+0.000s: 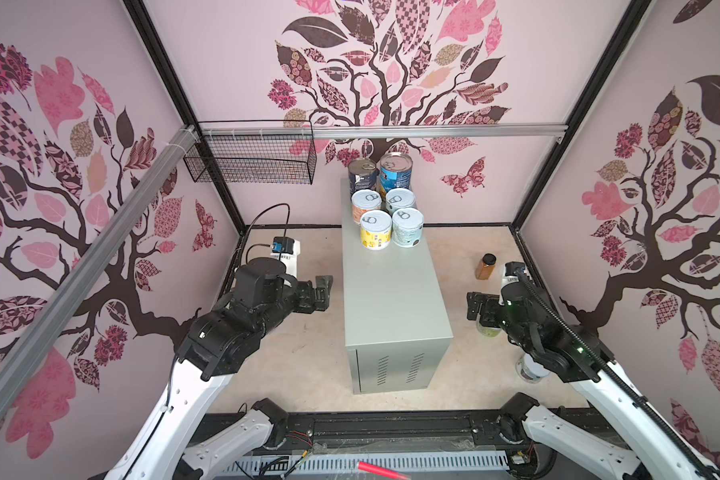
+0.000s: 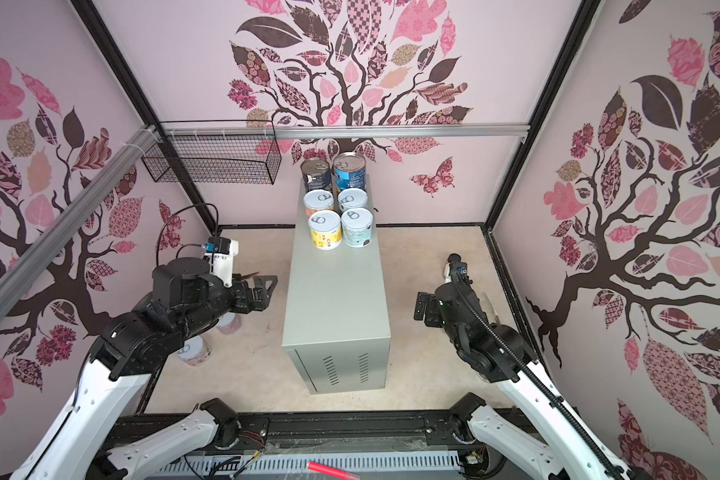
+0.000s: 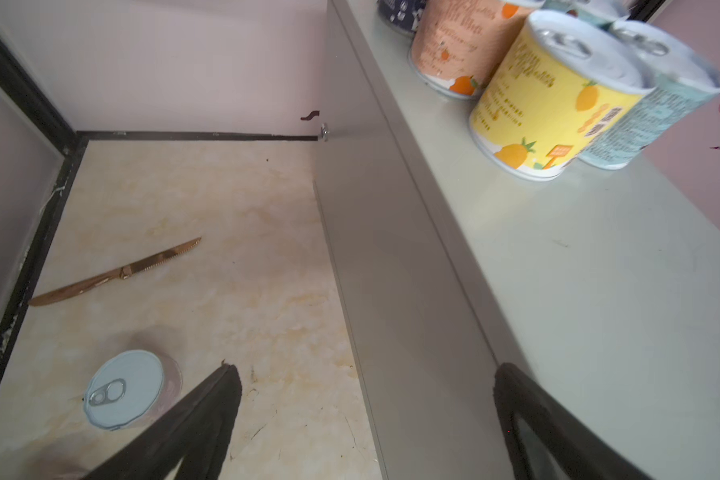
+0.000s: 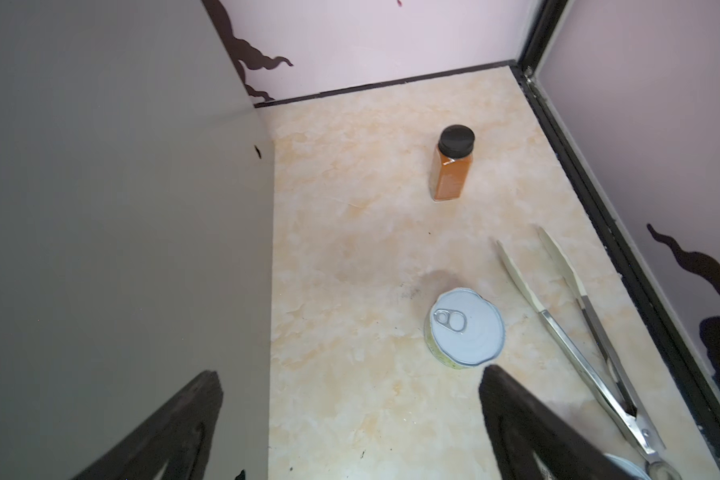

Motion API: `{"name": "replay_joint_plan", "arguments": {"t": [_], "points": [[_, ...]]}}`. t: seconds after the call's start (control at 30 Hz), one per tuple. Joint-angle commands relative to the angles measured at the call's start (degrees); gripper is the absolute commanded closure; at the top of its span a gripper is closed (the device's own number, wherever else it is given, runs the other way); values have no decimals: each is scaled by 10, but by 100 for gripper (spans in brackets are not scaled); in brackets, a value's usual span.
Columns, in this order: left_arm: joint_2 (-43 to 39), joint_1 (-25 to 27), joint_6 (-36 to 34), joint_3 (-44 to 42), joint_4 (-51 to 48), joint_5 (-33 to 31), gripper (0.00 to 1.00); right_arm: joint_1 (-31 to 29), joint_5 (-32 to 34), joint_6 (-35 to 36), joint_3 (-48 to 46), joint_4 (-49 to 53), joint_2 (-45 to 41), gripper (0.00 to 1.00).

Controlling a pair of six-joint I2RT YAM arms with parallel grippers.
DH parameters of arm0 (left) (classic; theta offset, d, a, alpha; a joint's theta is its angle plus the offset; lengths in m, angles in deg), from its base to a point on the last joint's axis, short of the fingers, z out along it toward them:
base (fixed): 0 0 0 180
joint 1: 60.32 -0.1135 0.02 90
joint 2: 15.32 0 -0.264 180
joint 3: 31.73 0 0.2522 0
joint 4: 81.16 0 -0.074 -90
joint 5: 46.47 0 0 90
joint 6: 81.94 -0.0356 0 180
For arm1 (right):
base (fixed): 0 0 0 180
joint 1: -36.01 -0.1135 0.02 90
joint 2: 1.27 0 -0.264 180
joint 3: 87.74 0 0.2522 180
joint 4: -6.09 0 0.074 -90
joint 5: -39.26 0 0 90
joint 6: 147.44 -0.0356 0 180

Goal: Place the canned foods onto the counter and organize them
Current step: 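Withdraw the left gripper from the cabinet while the right gripper moves toward the table, then lower the right gripper over the silver-lidded can near the tongs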

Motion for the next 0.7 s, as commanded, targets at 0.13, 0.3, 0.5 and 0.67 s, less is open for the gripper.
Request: {"name": "replay_joint_plan", "arguments": {"t": [0.13,0.3,0.5,0.67], "points": [[-62,-13,66,-115,9,6,2,18,31,-76,-84,-58,-5,0],[-119,-13,109,-186,12,-27,2,66,5,-109,-176,-118,-8,0],[-133,-13,148,-238,5,-22,2,82,20,-149,-249,-171,6,0],[-145,-13,155,-269,20,-10,2,86,45,-194,-279,-199,43,0]]}}
